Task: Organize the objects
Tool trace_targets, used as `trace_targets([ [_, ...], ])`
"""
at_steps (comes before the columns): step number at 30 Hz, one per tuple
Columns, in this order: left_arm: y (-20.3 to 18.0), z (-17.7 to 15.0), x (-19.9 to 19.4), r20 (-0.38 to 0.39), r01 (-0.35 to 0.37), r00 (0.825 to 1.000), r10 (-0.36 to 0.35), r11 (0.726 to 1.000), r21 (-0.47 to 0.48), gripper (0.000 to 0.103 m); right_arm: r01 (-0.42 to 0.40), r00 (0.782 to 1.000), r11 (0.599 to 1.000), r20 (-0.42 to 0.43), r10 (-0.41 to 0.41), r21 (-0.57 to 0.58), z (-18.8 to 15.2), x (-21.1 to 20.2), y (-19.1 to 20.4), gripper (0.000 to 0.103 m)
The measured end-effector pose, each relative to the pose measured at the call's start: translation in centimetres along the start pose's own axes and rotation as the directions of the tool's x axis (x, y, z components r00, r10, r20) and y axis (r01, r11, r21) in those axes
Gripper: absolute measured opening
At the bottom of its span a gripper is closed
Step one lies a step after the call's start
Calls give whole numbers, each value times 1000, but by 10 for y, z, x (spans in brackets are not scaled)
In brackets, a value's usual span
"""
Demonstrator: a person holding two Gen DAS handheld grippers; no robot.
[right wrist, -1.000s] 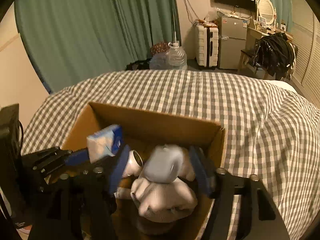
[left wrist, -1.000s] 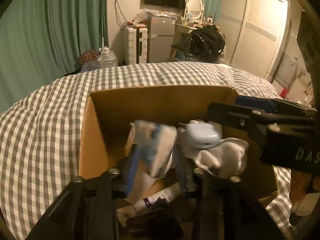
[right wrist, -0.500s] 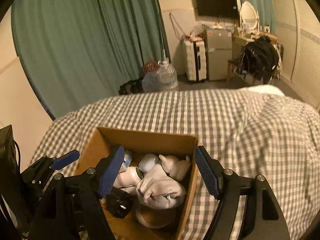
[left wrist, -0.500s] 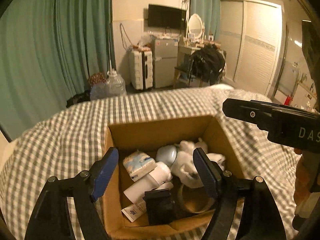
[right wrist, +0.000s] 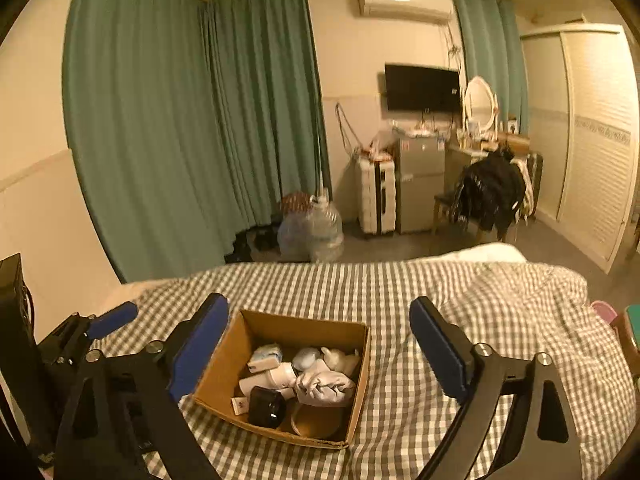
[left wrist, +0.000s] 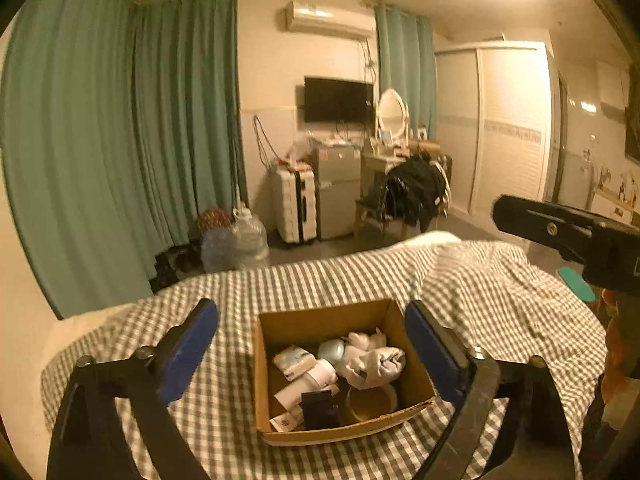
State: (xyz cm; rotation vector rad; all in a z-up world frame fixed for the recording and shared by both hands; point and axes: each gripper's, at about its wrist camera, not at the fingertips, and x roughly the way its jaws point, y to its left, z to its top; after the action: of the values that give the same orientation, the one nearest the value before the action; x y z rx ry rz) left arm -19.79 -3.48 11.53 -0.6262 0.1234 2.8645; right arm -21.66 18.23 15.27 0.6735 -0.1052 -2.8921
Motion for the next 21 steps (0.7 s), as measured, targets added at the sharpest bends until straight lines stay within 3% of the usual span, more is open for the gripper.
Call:
trace_targets([
  [8,12,1,-60,120,-48,991,52,998,-37,102,59,991,998,125,-55,-34,-6,-64,15,100],
  [14,11,-12,-91,242,-107,964,112,994,-32,103,95,974,993,215,-77,-73,-31,-90,21,101],
  [21,2,-43,-95,273,-153,950,151,988,-14,103,142,957,986,267,-115,-84,-68,-94,23,102],
])
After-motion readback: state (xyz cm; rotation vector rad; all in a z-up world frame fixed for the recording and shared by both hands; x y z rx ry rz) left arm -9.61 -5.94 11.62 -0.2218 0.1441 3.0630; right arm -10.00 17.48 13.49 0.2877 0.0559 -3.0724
